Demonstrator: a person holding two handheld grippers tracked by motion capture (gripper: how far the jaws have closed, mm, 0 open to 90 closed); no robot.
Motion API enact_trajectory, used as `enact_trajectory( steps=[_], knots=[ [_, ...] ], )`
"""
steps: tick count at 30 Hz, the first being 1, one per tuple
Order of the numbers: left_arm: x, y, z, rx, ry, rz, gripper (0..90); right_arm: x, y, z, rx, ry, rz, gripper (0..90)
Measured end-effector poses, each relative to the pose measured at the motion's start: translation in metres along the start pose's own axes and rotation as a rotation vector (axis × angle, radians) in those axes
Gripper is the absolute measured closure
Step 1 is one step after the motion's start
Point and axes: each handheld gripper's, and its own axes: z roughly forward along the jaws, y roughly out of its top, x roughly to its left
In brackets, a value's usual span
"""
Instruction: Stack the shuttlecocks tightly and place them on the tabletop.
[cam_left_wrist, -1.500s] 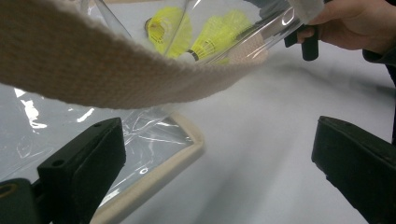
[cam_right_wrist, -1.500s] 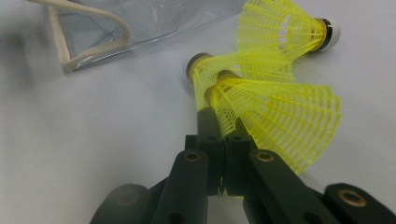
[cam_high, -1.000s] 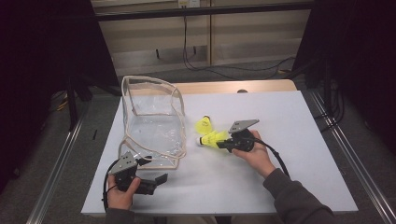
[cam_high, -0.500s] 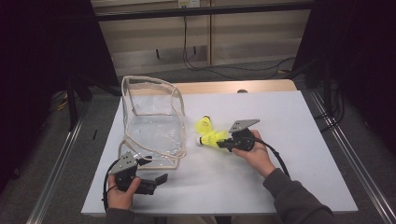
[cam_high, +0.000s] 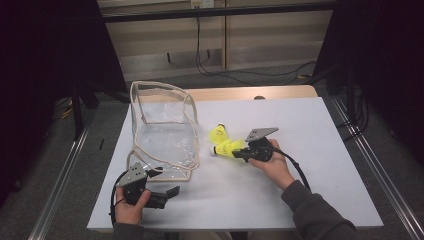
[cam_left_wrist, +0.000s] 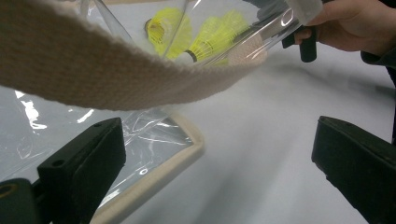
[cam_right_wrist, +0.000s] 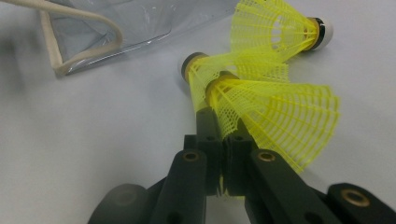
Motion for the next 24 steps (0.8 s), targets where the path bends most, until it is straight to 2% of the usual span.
enact_trajectory(
  steps=[7,24],
  knots=[
    [0.0004,0.0001,-0.0004,0.003,0.001,0.002,2.9,0.0005,-0.0006,0.0021,0.0,0.001,0.008,87.1],
    [0.0002,0.0001,0.0,0.003,0.001,0.004,2.9,0.0031,-0.0016,-0.0013,0.006,-0.01,0.013,77.6]
  ],
)
